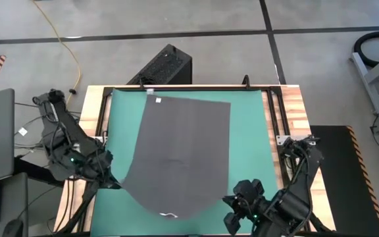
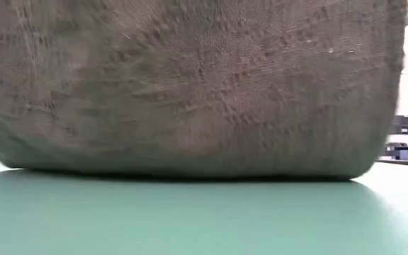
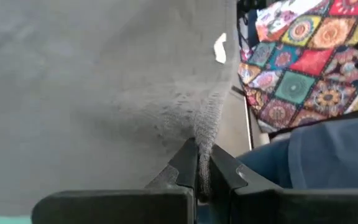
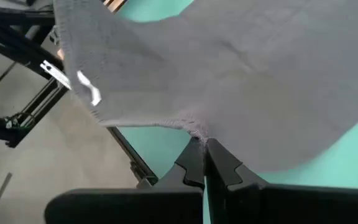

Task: Roll towel
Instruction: Fold the gray towel

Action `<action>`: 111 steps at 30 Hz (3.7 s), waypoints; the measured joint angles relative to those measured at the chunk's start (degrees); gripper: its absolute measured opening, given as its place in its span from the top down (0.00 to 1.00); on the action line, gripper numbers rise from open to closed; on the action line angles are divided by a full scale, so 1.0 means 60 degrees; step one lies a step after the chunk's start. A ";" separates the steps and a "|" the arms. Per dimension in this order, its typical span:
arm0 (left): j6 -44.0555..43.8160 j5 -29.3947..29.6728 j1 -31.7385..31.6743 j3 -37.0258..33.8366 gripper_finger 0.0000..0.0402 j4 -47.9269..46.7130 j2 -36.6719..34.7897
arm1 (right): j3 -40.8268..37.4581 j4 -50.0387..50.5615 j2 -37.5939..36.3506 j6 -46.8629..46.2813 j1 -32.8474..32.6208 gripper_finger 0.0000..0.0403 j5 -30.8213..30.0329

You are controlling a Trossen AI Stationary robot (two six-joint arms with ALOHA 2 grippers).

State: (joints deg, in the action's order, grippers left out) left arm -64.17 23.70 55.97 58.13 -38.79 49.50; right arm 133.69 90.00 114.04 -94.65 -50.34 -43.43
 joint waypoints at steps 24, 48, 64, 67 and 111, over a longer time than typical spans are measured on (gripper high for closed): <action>0.3106 0.5905 -0.0359 -0.0016 1.00 -0.2137 -0.1978 | -0.0044 -0.0006 -0.0324 0.3605 0.3830 0.97 0.0120; 0.4342 0.4464 -0.3167 -0.0331 1.00 -0.2119 -0.1095 | -0.6288 0.0014 -0.4315 0.0413 0.3864 0.97 0.0286; 0.7191 0.2343 -0.6659 -0.0965 1.00 -0.0813 -0.0737 | -0.6433 0.0004 -0.3867 0.2595 0.5372 0.97 0.1008; 0.7511 0.1852 -0.7398 -0.1425 1.00 -0.0251 -0.0745 | -0.6444 -0.0006 -0.3781 0.2807 0.5393 0.97 0.1035; 0.8086 0.0447 -0.9883 -0.0639 1.00 -0.1640 -0.0318 | -0.7624 -0.1122 -0.3814 0.6040 0.7554 0.97 0.0959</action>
State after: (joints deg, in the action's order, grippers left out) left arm -15.65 26.39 -3.33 54.29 -48.63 47.59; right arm 87.94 83.26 91.15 -58.41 -5.02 -37.67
